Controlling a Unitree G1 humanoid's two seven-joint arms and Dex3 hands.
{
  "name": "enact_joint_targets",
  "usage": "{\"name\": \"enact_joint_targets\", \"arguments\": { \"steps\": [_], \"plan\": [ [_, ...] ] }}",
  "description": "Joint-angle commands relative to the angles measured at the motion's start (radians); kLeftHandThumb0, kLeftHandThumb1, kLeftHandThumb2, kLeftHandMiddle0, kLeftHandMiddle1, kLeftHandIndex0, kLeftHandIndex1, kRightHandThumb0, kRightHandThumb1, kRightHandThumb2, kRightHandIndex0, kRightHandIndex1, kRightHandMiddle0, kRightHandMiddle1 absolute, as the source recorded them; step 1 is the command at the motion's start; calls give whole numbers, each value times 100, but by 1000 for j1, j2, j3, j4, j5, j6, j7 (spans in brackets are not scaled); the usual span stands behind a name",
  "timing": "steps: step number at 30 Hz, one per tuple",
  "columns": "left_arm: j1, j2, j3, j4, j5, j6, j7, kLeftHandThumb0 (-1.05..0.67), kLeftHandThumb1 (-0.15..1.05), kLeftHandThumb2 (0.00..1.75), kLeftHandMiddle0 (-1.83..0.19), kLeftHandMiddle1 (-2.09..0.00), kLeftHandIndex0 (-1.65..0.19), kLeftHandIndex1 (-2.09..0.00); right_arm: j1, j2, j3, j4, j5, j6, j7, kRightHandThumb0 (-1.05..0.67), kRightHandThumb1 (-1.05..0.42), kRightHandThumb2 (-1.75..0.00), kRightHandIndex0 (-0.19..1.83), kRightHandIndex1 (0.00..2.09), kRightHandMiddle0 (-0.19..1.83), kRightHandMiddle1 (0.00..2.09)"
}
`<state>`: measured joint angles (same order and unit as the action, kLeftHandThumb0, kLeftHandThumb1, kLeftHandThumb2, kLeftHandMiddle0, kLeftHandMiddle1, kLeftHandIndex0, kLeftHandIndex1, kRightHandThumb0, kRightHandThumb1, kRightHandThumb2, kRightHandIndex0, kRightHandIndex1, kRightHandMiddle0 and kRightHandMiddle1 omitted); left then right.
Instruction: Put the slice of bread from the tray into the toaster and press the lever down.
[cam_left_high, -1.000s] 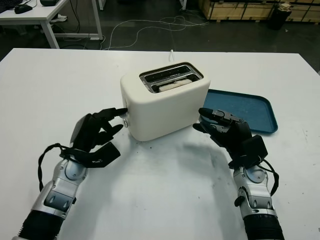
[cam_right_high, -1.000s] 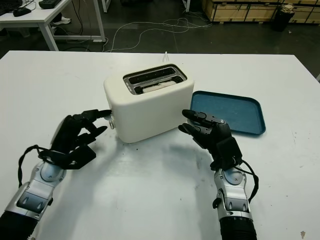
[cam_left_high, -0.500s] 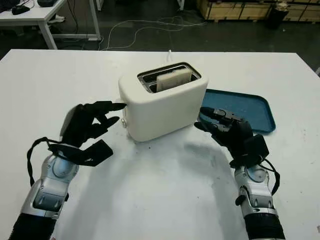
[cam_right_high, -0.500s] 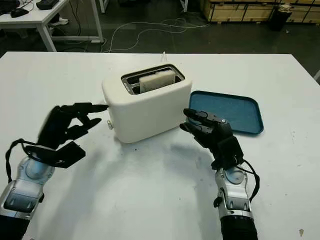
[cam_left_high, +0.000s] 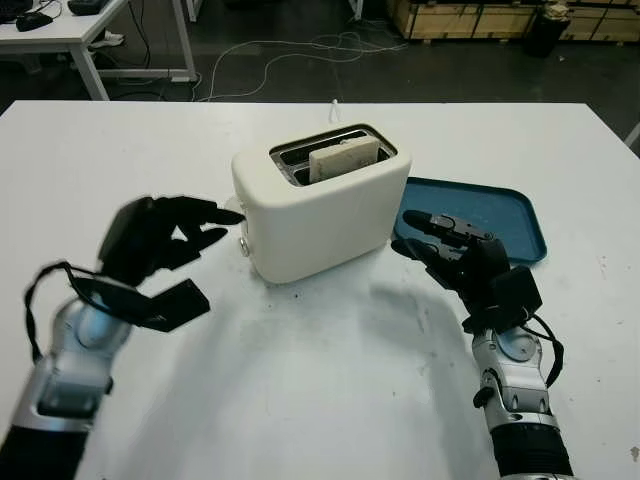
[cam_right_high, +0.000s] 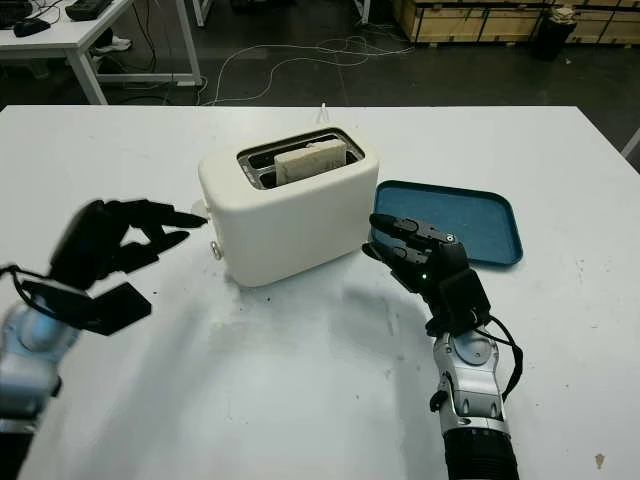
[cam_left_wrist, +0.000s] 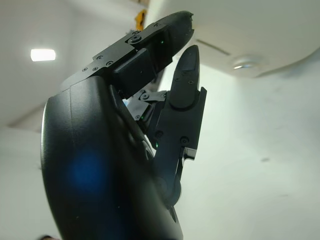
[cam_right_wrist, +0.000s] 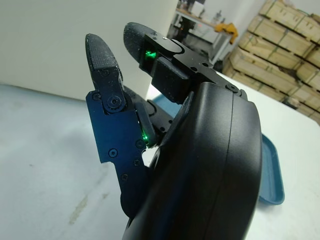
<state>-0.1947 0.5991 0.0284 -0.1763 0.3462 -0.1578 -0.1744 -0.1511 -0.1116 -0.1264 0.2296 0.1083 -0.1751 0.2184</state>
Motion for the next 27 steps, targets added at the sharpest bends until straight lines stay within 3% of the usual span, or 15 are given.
{"name": "enact_joint_targets", "arguments": {
  "steps": [1, 5, 11, 16, 20, 27],
  "plan": [
    [-60, 66, 16, 1, 4, 13, -69, -26, 92, 4, -82, -136, -117, -9, 0, -2, 6, -3, 11, -4, 7, -49, -86, 0, 114, 1, 101, 0],
    [-180, 150, 3, 53, -5, 33, -192, -32, 90, 1, -89, -122, -121, -10, -3, 4, 3, 11, 20, -18, 17, -49, -86, 0, 116, 1, 103, 1],
    [-404, 242, -90, 170, 13, 21, -403, -35, 88, 0, -92, -108, -122, -8, 1, 3, 7, 3, 7, -12, 12, -49, -86, 0, 117, 2, 105, 1],
    [-578, 257, -178, 279, 44, -26, -527, -36, 84, 0, -104, -84, -125, -7, 3, 4, 9, 4, 6, -17, 11, -50, -86, 0, 117, 1, 106, 1],
    [-626, 230, -224, 345, 72, -60, -536, -35, 85, 0, -106, -89, -129, -8, 6, 3, 11, 1, 7, -13, 11, -50, -86, 0, 117, 1, 106, 1],
    [-600, 196, -244, 413, 54, -110, -536, -31, 91, 1, -92, -114, -122, -4, 9, 4, 15, -2, 6, -13, 6, -50, -86, 0, 117, 1, 106, 0]
  ]
}}
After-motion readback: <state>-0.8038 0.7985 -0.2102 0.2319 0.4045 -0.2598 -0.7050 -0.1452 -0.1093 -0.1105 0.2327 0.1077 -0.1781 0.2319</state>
